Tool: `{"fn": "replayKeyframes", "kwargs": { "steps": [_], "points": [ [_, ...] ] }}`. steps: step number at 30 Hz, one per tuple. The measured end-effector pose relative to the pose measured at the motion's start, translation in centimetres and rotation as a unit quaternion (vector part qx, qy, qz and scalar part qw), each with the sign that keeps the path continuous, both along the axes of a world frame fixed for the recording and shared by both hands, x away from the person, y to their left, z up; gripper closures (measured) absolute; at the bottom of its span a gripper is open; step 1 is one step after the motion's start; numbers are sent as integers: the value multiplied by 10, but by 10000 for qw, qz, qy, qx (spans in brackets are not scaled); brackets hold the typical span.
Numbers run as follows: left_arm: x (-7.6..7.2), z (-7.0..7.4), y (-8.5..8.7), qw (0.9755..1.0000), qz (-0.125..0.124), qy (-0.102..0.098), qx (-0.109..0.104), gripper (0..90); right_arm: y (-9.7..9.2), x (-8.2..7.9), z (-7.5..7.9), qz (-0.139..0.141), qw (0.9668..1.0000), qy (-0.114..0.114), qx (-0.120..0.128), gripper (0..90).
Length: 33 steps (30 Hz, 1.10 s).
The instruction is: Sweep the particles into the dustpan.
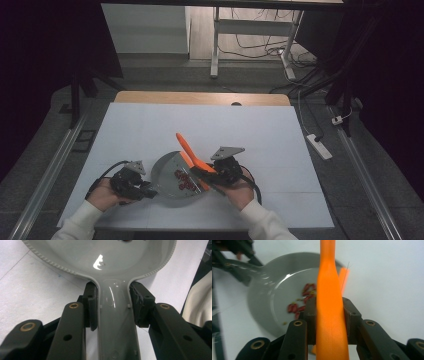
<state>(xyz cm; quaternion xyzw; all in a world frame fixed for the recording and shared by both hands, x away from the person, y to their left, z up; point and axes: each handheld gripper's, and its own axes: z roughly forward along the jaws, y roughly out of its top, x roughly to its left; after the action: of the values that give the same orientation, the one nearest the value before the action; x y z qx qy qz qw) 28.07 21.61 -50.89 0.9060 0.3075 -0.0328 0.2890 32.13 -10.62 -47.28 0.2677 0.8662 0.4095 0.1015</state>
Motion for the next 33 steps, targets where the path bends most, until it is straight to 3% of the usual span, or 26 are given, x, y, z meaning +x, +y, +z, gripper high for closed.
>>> {"fn": "replayKeyframes", "kwargs": {
  "steps": [3,11,21,33],
  "points": [
    [0,0,0,10000,2,-12,5,621,-12,6,3,-193,9997,-36,108,700],
    [0,-1,0,10000,28,-82,-11,622,-31,18,4,-549,9985,-54,47,699],
    [-1,-7,-1,9998,66,-176,-12,622,-36,22,2,-586,9982,-91,-66,700],
    [-5,-9,-3,9982,184,-557,-95,622,-49,25,7,-674,9976,-115,38,700]
  ]
}}
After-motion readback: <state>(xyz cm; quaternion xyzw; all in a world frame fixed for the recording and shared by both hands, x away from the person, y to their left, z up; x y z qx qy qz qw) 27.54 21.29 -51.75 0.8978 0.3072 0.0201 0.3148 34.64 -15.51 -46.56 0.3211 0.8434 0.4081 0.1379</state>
